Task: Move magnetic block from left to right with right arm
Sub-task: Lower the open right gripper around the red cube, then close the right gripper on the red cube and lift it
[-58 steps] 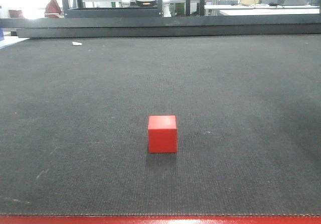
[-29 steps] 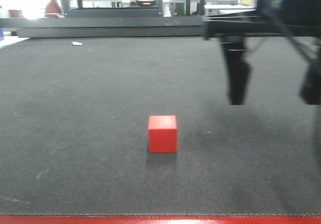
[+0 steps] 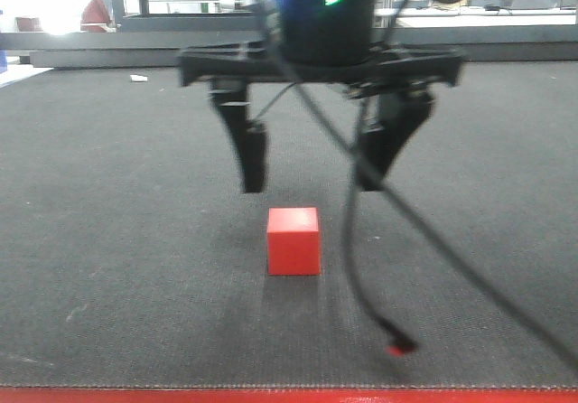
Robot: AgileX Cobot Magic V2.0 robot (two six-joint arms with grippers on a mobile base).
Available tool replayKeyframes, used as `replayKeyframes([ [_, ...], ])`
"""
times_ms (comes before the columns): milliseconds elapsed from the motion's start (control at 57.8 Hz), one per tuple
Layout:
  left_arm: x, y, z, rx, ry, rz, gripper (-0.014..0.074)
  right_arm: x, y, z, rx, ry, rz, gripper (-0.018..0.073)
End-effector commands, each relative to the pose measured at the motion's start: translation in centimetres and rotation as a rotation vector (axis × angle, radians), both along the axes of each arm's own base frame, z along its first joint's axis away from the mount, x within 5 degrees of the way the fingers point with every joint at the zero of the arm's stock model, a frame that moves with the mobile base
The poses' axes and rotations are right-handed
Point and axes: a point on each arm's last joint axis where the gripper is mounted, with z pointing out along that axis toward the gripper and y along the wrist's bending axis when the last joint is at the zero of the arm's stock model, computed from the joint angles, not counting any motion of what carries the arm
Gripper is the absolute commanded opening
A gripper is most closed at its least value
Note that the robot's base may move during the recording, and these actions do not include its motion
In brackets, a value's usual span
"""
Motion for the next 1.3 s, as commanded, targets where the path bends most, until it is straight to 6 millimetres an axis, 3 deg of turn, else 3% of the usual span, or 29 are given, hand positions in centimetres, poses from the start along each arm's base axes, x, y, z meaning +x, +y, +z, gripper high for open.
replayKeyframes([
  [0, -0.1, 0.1, 0.5, -0.016, -0.088, 0.004, -0.0117, 0.2, 0.5, 2.2, 0.056, -0.046, -0.001, 0.0624],
  [485, -0.1, 0.1, 0.5, -0.016, -0.088, 0.004, -0.0117, 0.9, 1.2, -0.9, 0.005, 0.037, -0.01, 0.0624],
  [1281, -0.1, 0.1, 0.5, -0.016, -0.088, 0.004, -0.0117, 1.2, 1.4, -1.4, 0.022, 0.039, -0.016, 0.0624],
])
